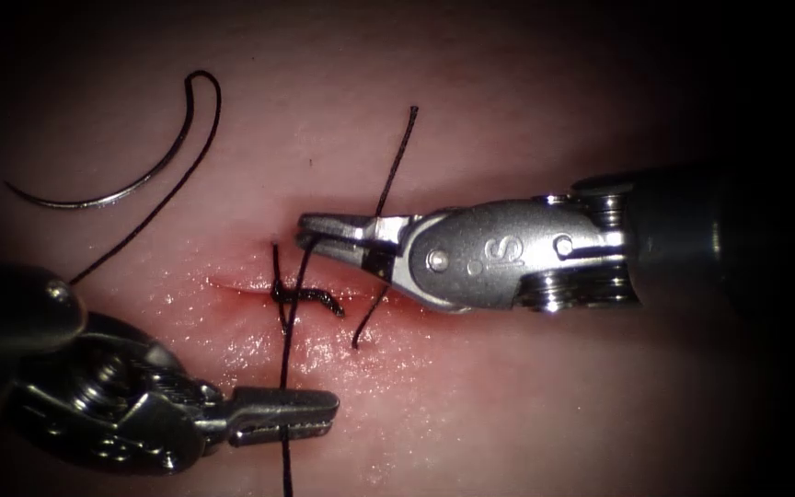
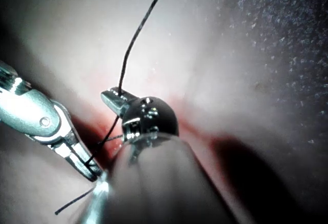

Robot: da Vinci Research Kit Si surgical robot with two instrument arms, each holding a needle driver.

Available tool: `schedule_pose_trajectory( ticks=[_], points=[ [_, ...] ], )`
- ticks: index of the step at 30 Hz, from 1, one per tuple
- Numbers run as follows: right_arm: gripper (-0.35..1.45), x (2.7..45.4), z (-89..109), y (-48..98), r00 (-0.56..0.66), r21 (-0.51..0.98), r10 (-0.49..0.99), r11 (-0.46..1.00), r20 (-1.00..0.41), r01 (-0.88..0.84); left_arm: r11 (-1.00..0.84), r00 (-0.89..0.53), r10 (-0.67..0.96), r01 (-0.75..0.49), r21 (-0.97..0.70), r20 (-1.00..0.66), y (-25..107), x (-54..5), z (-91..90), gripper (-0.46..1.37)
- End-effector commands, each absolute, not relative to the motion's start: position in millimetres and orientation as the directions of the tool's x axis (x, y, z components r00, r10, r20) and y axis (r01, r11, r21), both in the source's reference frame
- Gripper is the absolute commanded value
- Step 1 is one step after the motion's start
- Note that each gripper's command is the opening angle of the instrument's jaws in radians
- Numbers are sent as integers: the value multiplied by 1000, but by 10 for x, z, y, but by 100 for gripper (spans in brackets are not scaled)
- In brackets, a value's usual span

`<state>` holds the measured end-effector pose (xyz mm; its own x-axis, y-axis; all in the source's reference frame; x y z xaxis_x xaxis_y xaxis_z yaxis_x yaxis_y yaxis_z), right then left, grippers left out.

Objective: Wound Closure
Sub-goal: Use the right gripper to handoff a longer length of suture to the left gripper

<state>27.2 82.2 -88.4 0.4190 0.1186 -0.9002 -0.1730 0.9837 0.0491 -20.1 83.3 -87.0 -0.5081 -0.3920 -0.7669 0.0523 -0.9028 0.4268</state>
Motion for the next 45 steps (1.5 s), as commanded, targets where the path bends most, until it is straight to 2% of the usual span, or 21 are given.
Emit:
schedule_pose_trajectory(
  ticks=[1, 2, 10, 18, 22, 26, 45],
  points=[
    [-35, 270, -883, 823, 417, 56, 133, 980, -899, -193, -907, -510, -380, 44, 418, -771, 833, -201, -870, 38],
    [-35, 266, -881, 825, 416, 67, 151, 976, -897, -208, -909, -507, -374, 34, 416, -777, 833, -201, -871, 60],
    [-35, 245, -860, 839, 413, 99, 213, 955, -886, -280, -904, -504, -368, -1, 427, -781, 828, -210, -872, 93],
    [-35, 235, -845, 843, 415, 106, 227, 950, -881, -295, -909, -491, -364, 0, 418, -791, 821, -222, -873, 81],
    [-35, 234, -843, 843, 416, 108, 232, 948, -879, -300, -907, -491, -365, -3, 421, -791, 818, -228, -871, 55],
    [-35, 233, -843, 844, 414, 114, 238, 946, -879, -302, -908, -476, -372, 7, 420, -797, 813, -234, -866, 40],
    [-35, 226, -843, 845, 415, 119, 243, 946, -877, -303, -915, -439, -375, 31, 403, -816, 795, -259, -850, 36]
  ],
)
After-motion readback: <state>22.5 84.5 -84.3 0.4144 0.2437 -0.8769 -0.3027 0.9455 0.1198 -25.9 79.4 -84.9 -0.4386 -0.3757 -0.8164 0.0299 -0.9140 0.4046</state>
